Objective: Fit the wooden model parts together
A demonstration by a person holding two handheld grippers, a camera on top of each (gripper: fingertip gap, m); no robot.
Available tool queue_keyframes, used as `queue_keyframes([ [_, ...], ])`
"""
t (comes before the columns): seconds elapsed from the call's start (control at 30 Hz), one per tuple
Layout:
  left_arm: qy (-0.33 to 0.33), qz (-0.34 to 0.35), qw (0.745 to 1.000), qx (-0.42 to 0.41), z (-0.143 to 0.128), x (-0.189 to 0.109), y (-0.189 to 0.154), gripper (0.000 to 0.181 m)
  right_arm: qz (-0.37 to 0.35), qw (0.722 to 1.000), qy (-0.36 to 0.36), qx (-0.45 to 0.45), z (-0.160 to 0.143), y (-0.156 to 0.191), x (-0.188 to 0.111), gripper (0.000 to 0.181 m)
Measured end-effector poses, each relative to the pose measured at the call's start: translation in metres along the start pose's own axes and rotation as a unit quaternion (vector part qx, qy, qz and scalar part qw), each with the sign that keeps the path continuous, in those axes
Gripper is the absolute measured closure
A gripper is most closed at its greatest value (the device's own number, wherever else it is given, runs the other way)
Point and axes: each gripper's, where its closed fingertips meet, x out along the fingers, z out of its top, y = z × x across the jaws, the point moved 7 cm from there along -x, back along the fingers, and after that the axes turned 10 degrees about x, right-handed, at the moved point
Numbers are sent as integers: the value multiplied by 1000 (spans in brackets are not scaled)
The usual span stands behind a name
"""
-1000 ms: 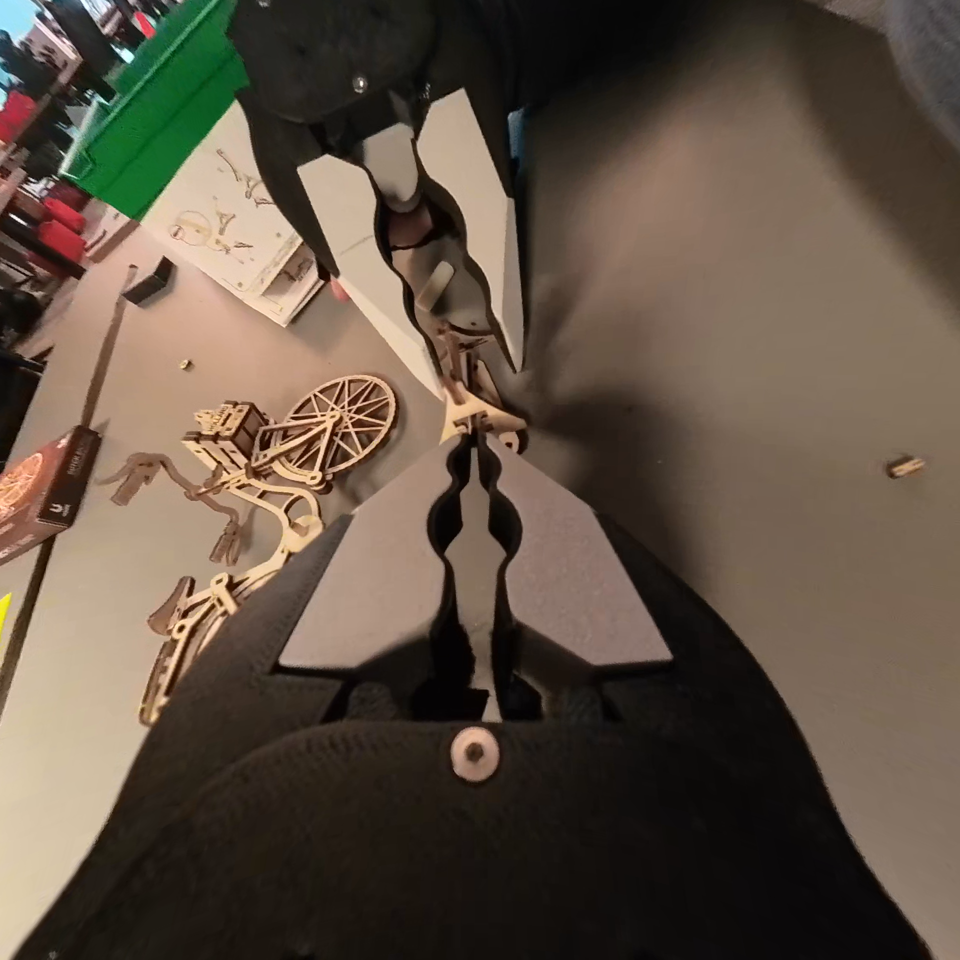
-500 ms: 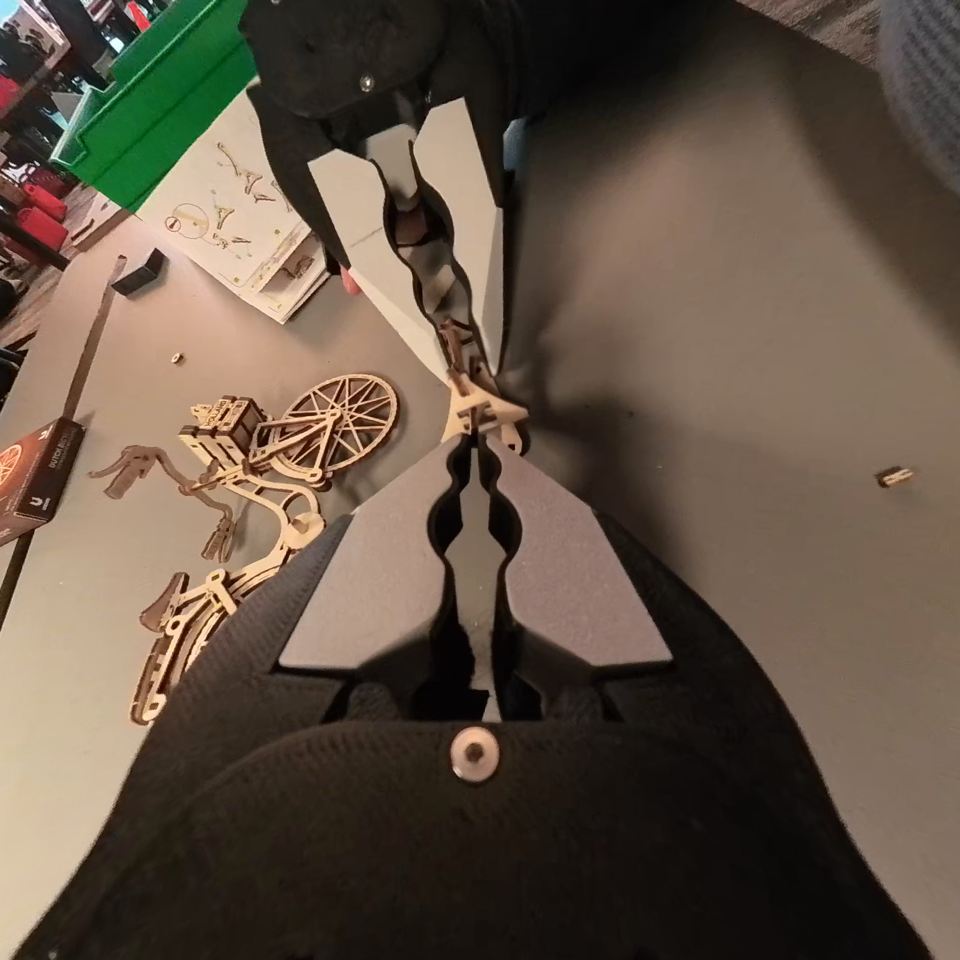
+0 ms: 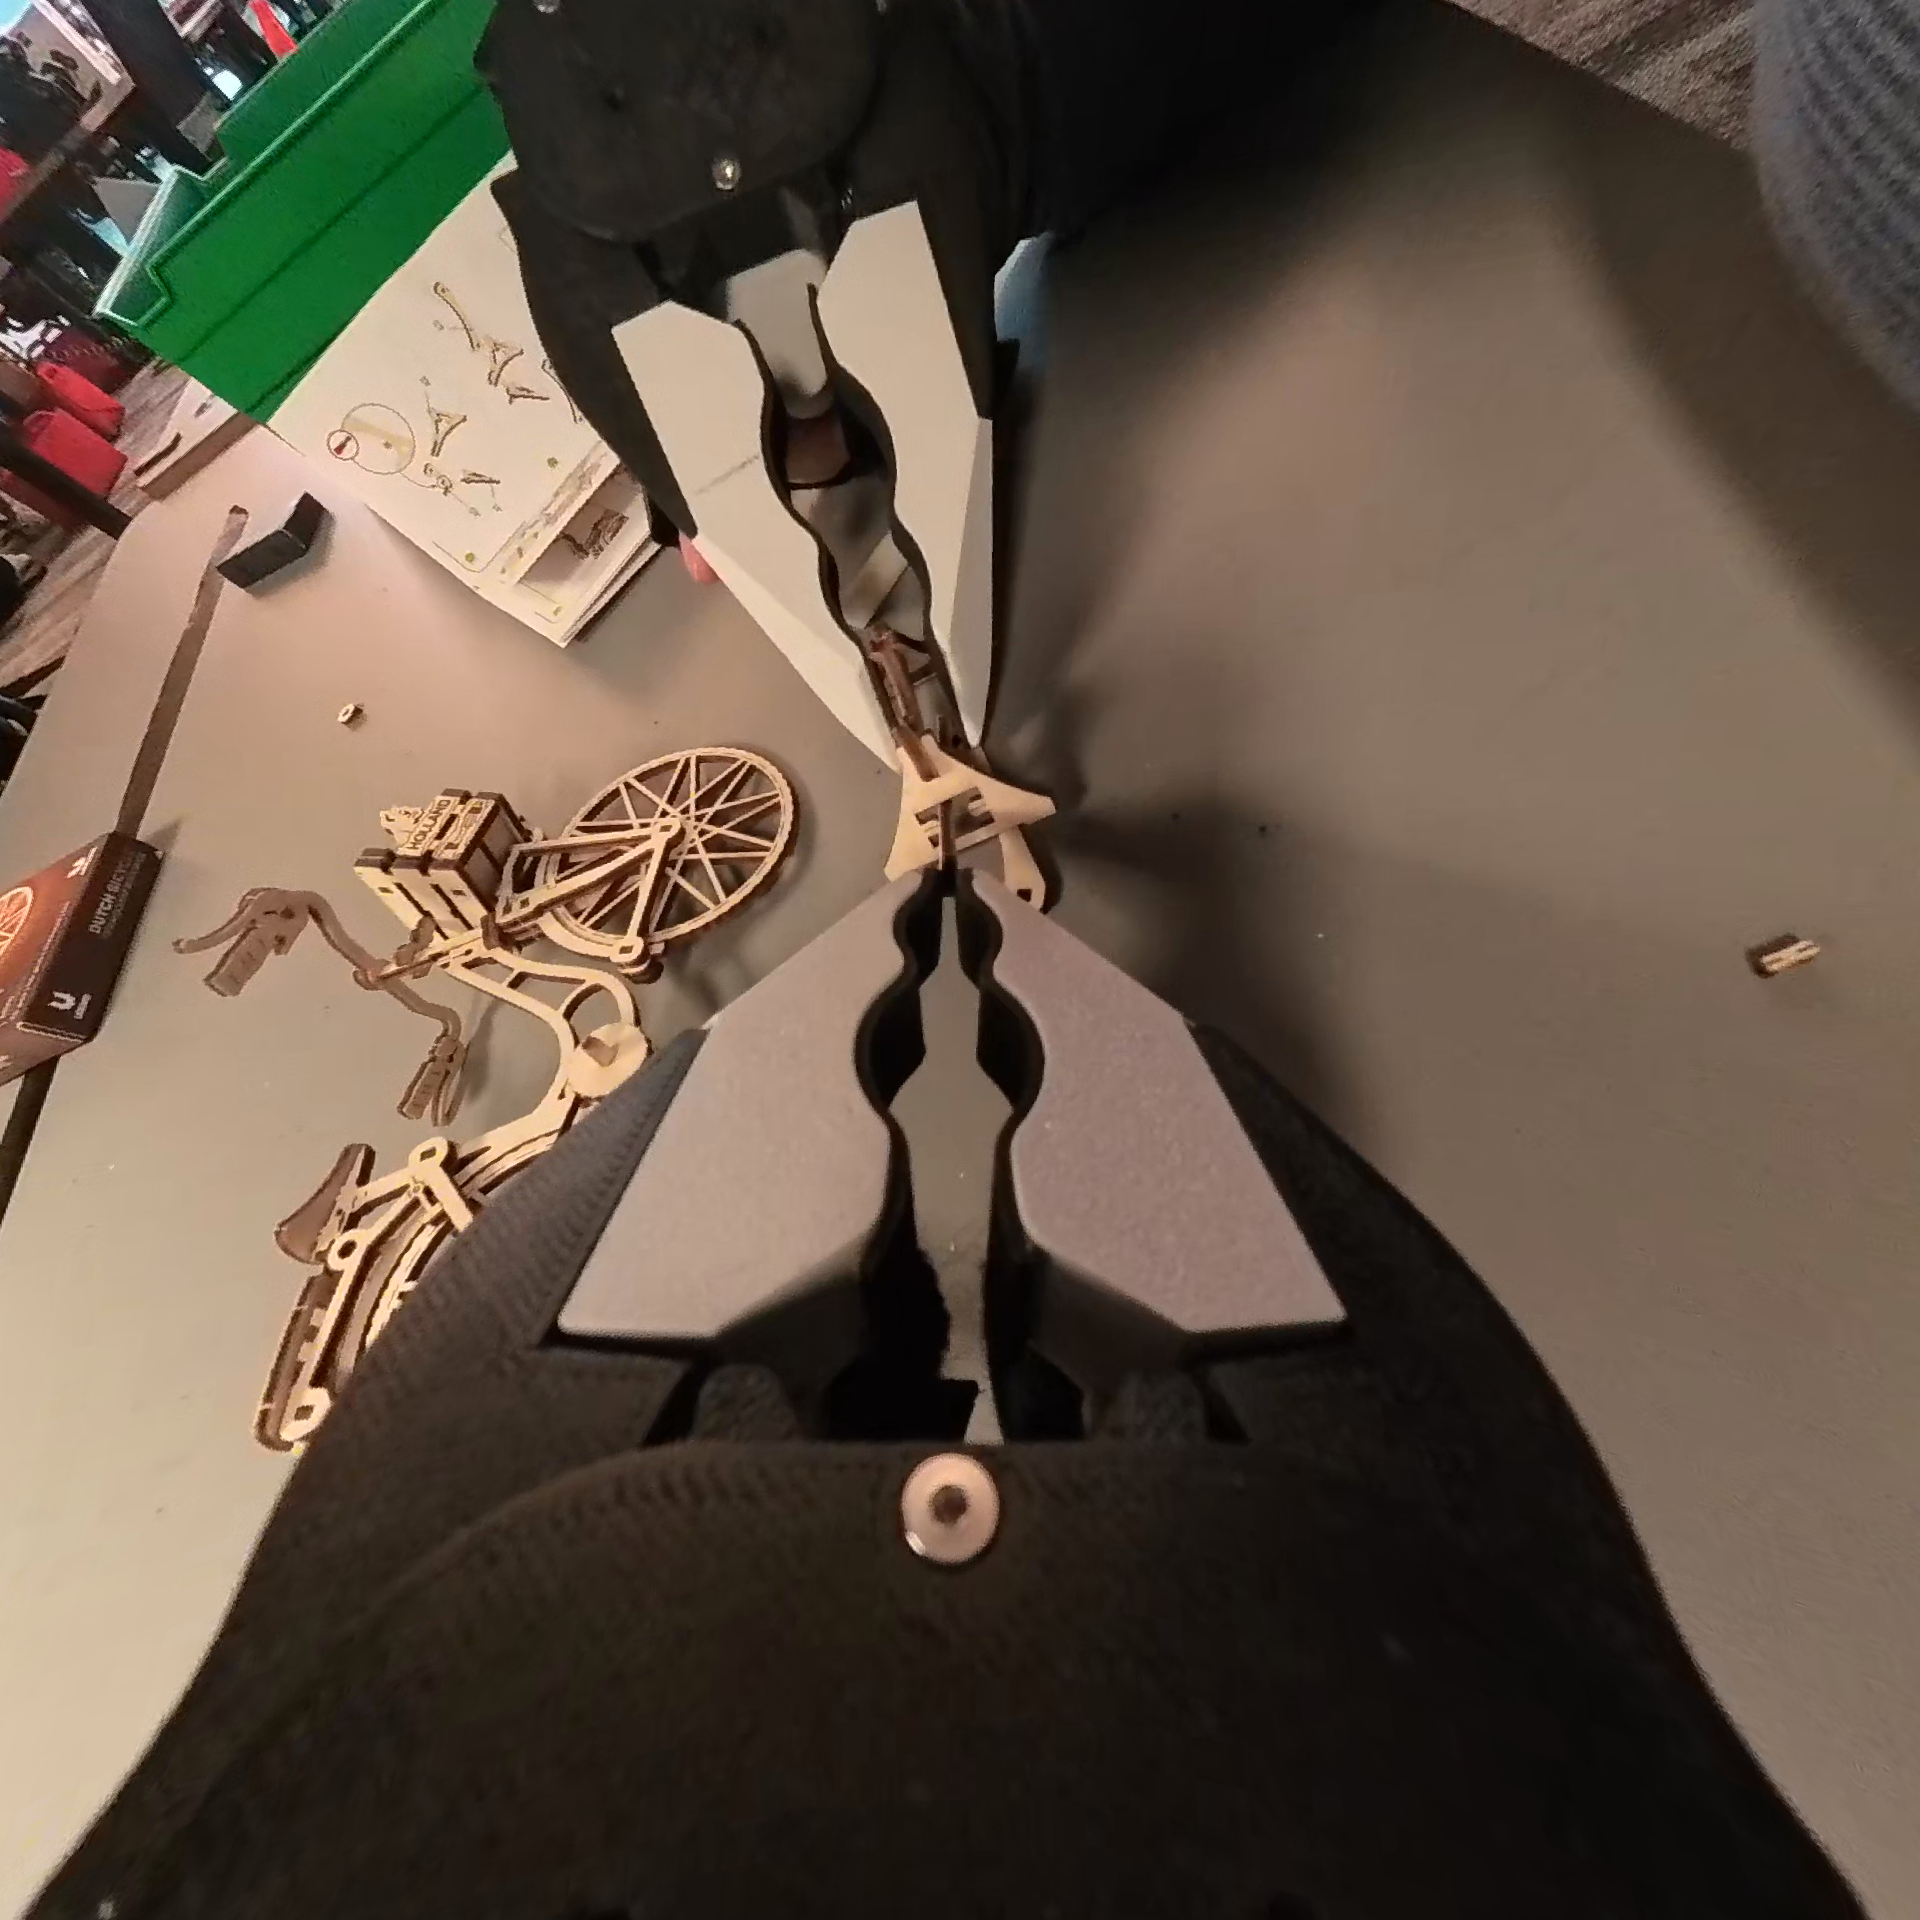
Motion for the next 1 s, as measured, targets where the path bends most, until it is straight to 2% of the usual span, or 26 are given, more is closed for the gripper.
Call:
queue_keyframes([
  [0.2, -8, 10, 1000, 4, 1, -2, 0, 179, -4, 1000, -4, -1, 0, 0, -1, 171],
  [0.37, -24, 57, 998, 19, -1, -20, -4, 179, 2, 999, -30, 16, 1, -2, -8, 170],
  [0.77, -8, 40, 999, 5, -3, -19, -6, 179, -7, 999, -25, 27, 0, -3, -8, 170],
  [1.0, -16, 13, 996, -86, 1, -18, -2, 179, -29, 999, -9, 18, -1, -3, -4, 171],
])
